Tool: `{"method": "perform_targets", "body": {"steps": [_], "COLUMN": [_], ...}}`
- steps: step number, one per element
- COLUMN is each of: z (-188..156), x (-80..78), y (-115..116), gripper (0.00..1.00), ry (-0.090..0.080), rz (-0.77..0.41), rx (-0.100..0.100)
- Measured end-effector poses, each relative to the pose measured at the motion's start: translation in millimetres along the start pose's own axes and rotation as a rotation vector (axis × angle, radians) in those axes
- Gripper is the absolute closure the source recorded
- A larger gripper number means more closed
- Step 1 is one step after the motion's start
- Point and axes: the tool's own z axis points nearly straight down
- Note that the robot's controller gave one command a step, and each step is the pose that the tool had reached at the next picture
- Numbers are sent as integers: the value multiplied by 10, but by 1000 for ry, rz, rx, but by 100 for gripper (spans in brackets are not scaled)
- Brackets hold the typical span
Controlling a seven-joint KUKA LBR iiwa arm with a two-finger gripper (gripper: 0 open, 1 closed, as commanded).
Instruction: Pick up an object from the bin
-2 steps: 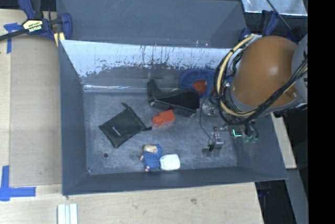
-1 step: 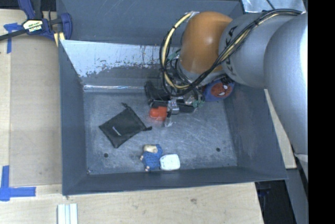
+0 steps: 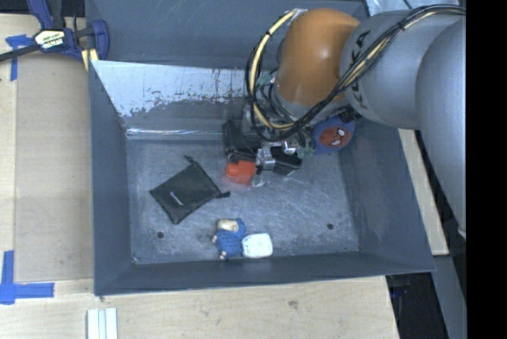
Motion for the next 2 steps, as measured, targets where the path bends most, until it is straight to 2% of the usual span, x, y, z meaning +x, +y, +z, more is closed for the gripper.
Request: {"method": "perform_targets", "body": {"steps": [1,2], "z": [12,331], "x": [86,73], "y": [-41,-69], "gripper": [0,0], "ry": [-1,3], "rz": [89,137], "rx": [0,0]}}
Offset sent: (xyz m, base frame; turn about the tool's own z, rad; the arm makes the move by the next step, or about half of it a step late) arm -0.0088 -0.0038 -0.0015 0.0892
